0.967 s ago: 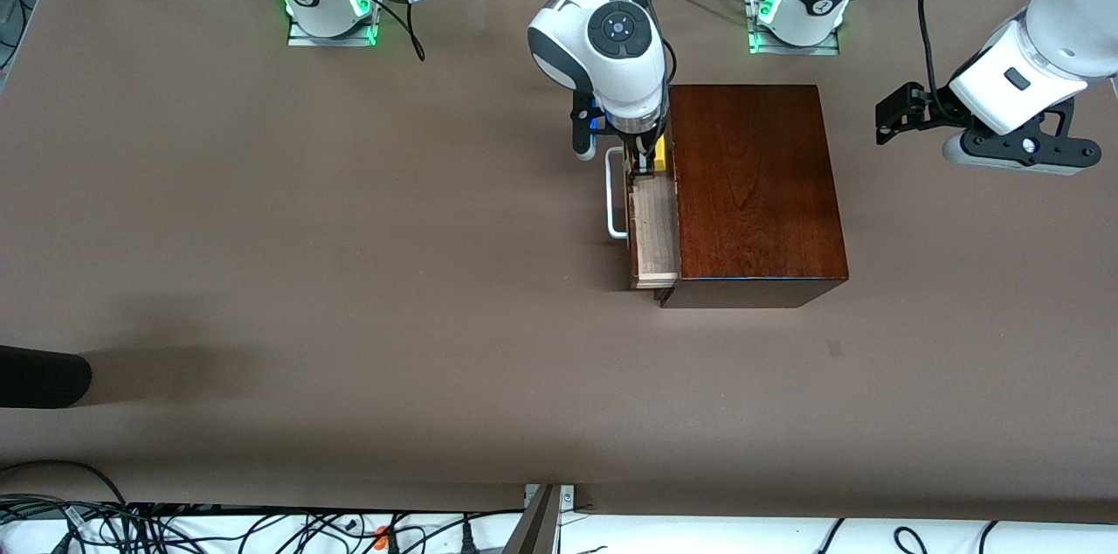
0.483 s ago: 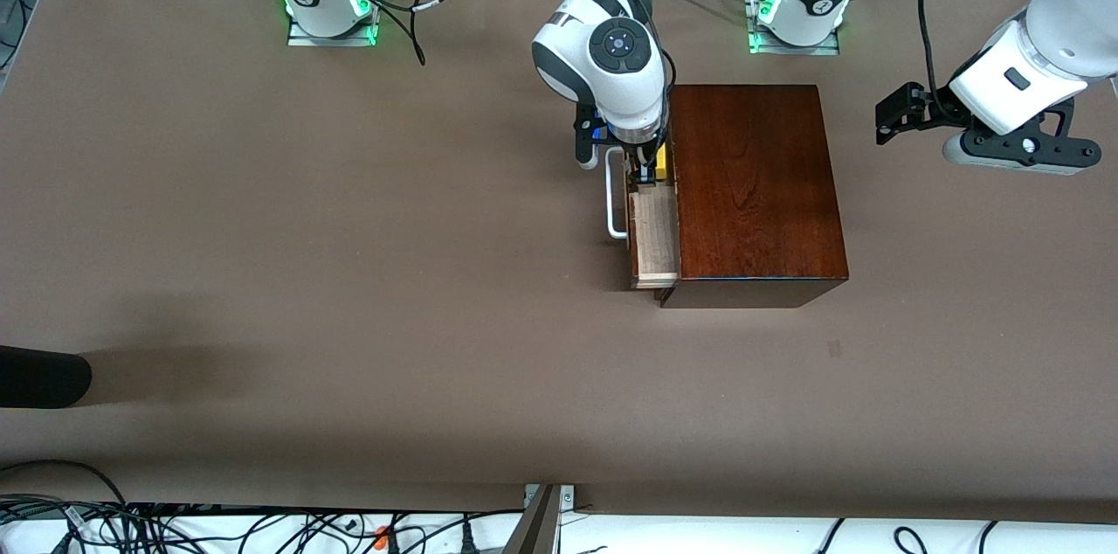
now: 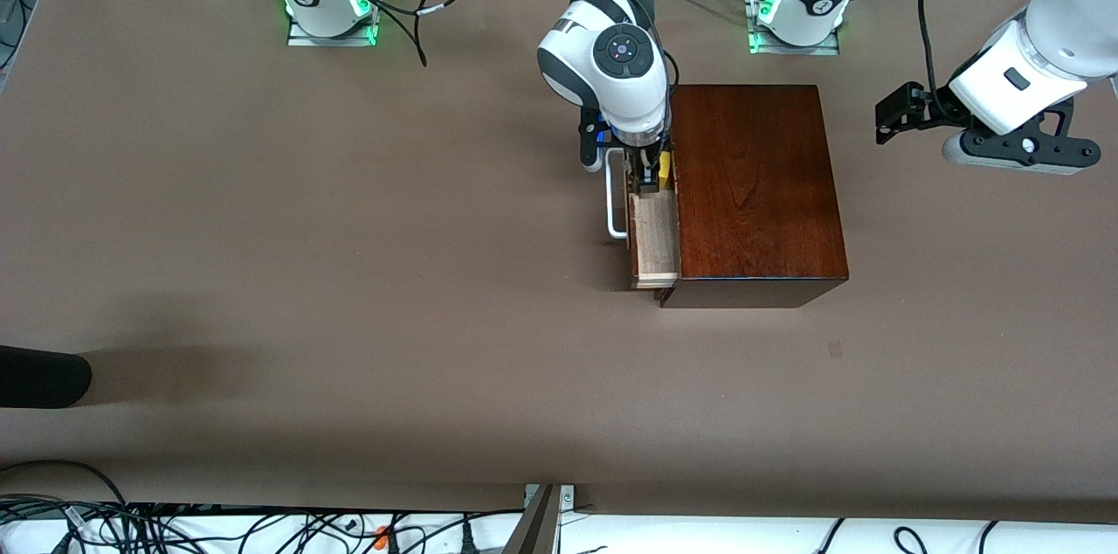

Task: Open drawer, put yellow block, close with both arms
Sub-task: 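Open the right gripper and withdraw it to the rest pose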

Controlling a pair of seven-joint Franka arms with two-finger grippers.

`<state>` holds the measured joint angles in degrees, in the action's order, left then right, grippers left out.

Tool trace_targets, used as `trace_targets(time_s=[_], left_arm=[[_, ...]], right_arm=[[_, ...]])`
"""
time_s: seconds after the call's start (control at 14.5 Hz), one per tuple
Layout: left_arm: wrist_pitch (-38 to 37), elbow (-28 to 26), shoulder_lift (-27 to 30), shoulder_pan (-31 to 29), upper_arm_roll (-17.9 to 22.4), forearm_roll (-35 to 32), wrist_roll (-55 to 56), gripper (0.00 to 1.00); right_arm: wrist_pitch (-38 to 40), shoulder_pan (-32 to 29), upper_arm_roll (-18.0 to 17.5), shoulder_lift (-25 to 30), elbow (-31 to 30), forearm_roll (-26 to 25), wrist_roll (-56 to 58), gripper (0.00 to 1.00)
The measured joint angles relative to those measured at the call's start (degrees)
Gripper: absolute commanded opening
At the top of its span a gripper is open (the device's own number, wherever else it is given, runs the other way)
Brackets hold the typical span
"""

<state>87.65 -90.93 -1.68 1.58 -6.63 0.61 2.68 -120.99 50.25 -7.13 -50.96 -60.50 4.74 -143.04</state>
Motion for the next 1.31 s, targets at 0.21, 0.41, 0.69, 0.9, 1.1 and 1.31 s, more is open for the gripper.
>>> trace_targets(time_s=[0.21, 0.41, 0.69, 0.9, 1.1, 1.31], left_arm=[[0.0, 0.0, 0.0, 0.0, 0.0, 0.0, 0.0, 1.0], [-0.1, 0.0, 0.0, 0.0, 0.0, 0.0, 0.0, 1.0], [-0.1, 0.0, 0.0, 0.0, 0.0, 0.0, 0.0, 1.0], [-0.1, 0.0, 0.0, 0.0, 0.0, 0.0, 0.0, 1.0], [-0.1, 0.0, 0.0, 0.0, 0.0, 0.0, 0.0, 1.0], [-0.1, 0.0, 0.0, 0.0, 0.0, 0.0, 0.0, 1.0]], right_arm=[[3.8, -0.2, 0.3, 0.4, 1.9, 0.2, 0.0, 1.0], [11.5, -2.6, 0.7, 2.6, 6.3, 4.1, 0.7, 1.0], [22.7, -10.1, 0.9, 8.6, 8.2, 11.4, 12.4, 1.0], [35.2, -15.3, 1.7, 13.9, 8.2, 11.7, 30.9, 1.0], [46.1, -17.6, 8.6, 18.5, 7.5, 11.7, 52.2, 1.0], [48.9, -18.0, 18.0, 24.0, 1.6, 11.6, 73.7, 1.0]])
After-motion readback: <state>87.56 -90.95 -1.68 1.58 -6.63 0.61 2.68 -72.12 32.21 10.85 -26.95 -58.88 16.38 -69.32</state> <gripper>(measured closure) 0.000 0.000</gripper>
